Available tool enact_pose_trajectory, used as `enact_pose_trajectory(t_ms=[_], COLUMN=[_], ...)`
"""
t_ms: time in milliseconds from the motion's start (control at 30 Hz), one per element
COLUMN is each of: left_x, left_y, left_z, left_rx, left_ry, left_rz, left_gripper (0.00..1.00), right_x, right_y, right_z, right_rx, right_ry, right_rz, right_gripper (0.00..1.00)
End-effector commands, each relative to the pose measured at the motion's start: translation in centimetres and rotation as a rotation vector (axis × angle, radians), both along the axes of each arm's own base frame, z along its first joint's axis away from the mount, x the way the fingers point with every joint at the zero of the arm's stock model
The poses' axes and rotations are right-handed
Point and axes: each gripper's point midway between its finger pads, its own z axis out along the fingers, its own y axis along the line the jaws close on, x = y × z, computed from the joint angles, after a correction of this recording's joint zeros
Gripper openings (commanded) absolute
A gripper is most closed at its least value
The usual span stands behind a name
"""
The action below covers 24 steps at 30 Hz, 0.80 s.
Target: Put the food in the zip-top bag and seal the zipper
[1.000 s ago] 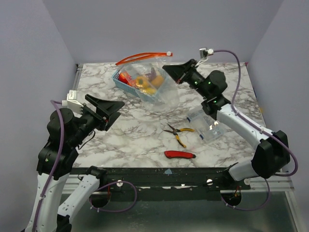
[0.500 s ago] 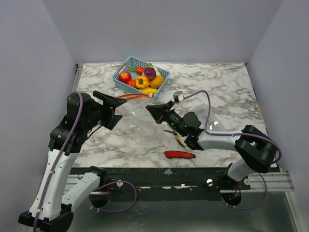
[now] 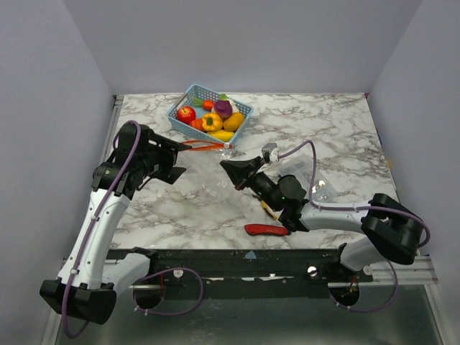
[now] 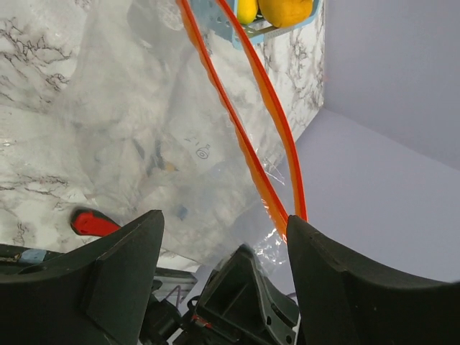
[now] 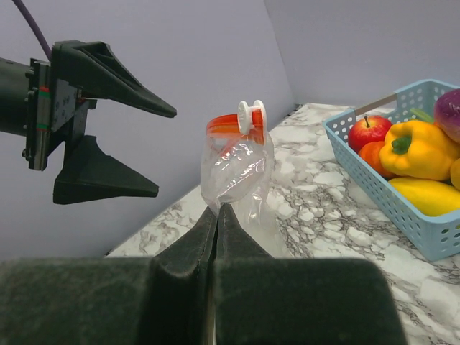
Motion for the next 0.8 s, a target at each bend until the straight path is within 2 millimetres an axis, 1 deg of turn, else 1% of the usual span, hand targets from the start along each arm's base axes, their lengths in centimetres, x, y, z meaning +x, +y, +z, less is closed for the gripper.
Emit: enact_pose_trajectory(t_ms=[0,133,300,400,433,567,700,767], left_x=[1.0,2.1,3.2,3.4,3.5,3.6,3.3,3.2], left_y=[-0.1,0.0,0.2,0.2,0.3,0.6,0.6,0.6], left_z=[0.2,-0.5,-0.7,-1.5,-1.6,-1.9,-3.0,-3.5], left_rx=[-0.175,-0.162,-0.129,-0.137,-0.135,-0.114,-0.106,-0.109], left_ry=[0.112,0.124,0.116,0.133,0.127,0.125,0.138,0.137], left_rz=[0.156,0.168,0.163,0.169,0.173,0.181,0.178,0.175], left_gripper=[0.64,0.62,0.62,0.53,0.48,0.35,0.27,0.21], right_x=[-0.4,-0.8,-1.1,-1.4,-1.4,-1.8,-2.3,-2.4], right_y=[-0.5,-0.5,-0.4,-0.3,-0.3,-0.1,0.5,0.8], right_z=[1.0,0.9,0.9,0.9,0.9,0.9,0.8,0.5], right_rx=[-0.002,-0.01,-0.02,-0.026,-0.027,-0.037,-0.052,-0.063], right_ry=[-0.042,-0.044,-0.045,-0.05,-0.05,-0.053,-0.057,-0.055], right_rz=[-0.031,-0.03,-0.028,-0.028,-0.029,-0.029,-0.024,-0.029], right_gripper=[0.01,0.01,0.01,0.01,0.01,0.01,0.01,0.01])
